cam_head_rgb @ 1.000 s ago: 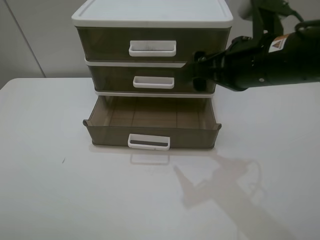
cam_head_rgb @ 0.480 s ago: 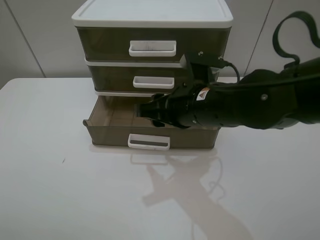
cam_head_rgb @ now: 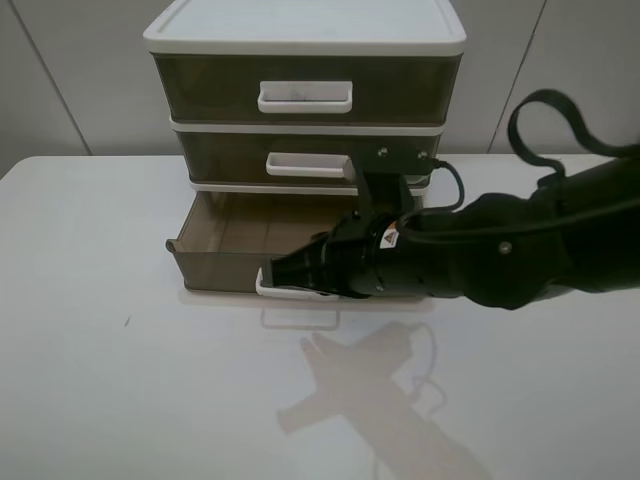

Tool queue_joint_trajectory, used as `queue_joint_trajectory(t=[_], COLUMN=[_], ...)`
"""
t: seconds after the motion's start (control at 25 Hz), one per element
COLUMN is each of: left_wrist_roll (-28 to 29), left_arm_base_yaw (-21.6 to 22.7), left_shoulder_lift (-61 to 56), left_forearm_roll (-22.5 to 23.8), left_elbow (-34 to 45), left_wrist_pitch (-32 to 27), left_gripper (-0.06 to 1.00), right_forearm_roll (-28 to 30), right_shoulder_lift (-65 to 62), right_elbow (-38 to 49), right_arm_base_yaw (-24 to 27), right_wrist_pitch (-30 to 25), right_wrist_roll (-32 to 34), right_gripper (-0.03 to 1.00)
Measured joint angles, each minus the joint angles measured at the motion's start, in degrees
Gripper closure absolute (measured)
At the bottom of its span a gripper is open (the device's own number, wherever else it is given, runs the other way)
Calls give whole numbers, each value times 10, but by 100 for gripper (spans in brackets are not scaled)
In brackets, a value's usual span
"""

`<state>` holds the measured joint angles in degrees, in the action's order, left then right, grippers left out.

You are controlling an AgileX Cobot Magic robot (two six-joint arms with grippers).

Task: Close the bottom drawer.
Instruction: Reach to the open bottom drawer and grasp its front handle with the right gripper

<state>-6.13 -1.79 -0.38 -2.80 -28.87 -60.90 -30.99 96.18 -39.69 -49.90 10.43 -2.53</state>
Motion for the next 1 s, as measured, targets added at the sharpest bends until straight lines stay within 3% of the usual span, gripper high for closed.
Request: queue_joint_trajectory(t=[1.0], left_wrist_roll=[0], left_arm_base_yaw=[0], left_shoulder_lift=[0], left_forearm_roll=[0], left_elbow=[0], left_wrist_pitch=[0], left_gripper=[23], right_forearm_roll=[11], right_shoulder_lift=[87], right_elbow=[2], right_arm_base_yaw=[-3], right_wrist_pitch=[113], right_wrist_roll=[-1], right_gripper=[95])
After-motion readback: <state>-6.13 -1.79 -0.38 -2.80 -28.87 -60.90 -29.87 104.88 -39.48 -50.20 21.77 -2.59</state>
